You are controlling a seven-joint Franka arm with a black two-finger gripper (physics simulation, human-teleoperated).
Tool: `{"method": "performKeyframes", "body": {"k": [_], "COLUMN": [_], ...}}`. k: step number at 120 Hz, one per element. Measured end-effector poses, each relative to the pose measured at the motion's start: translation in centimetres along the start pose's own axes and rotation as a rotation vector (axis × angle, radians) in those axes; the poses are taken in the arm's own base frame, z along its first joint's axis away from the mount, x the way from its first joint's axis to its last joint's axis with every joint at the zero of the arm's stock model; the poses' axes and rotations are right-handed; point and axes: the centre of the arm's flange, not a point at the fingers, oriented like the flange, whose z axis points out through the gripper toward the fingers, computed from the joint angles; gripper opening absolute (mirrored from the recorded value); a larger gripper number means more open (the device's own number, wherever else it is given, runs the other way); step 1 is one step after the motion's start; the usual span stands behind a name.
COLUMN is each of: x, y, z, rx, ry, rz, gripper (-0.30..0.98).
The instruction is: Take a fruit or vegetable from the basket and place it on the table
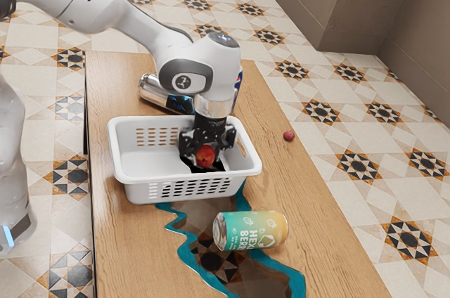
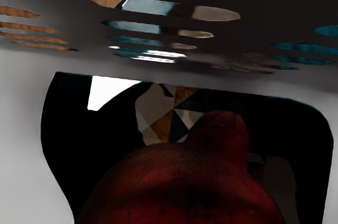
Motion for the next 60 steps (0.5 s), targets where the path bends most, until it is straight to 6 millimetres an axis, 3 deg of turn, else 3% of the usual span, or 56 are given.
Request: {"method": "performKeyframes", "body": {"k": [20,31,46,60], "x": [-0.1,-0.8,-2.7,-6.8], "y": [-0.2,-0.3,-0.8,-1.4], "z": [-1.0,-4.1,-8.2,-13.3], "rx": [-0.010,-0.058,-0.107,-0.158], "ry": [-0.003,-0.011,-0.012,-0.007], "rz": [0.008,0.026,0.067,0.148], "gripper": [0.26,0.24,0.32,0.33]}}
